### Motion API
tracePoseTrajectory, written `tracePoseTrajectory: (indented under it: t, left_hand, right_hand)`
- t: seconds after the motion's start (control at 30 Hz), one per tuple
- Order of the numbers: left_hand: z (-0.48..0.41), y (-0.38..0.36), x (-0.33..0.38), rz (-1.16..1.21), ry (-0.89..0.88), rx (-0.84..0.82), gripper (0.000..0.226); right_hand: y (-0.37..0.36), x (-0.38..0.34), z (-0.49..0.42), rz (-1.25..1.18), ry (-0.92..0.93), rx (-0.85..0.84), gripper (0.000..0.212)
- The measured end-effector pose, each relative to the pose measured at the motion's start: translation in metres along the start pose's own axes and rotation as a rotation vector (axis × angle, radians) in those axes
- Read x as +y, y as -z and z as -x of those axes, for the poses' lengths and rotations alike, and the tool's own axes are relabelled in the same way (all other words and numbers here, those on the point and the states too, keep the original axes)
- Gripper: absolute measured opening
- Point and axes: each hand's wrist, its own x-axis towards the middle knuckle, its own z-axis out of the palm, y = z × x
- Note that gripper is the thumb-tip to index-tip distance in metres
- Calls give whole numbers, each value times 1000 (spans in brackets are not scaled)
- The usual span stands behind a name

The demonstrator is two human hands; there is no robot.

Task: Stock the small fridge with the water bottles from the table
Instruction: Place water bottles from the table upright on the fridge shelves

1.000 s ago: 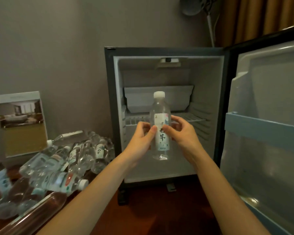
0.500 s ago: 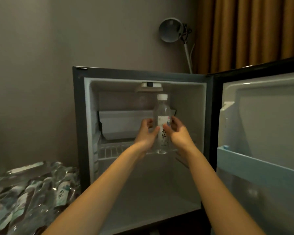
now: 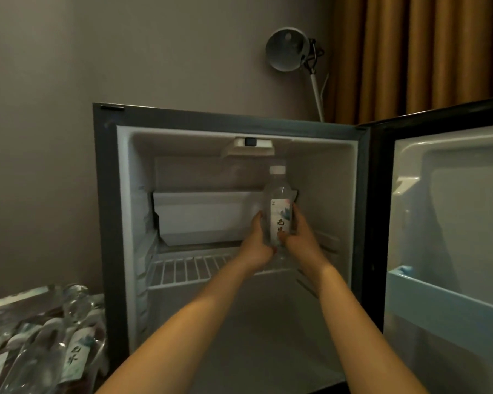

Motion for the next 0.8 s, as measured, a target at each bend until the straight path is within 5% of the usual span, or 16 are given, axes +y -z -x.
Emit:
tracePoseTrajectory:
  t: [0.13, 0.33, 0.8]
  left_hand:
    - [-12, -10, -7, -178, 3, 143, 67]
    - [-29, -17, -12, -407, 72, 100, 43]
    - [-30, -18, -11, -519, 70, -2, 32]
  right_hand:
    - [-4, 14, -2, 132, -3, 107, 44]
    - [-3, 24, -11, 344, -134, 250, 41]
    - [-6, 31, -15, 552, -165, 284, 31]
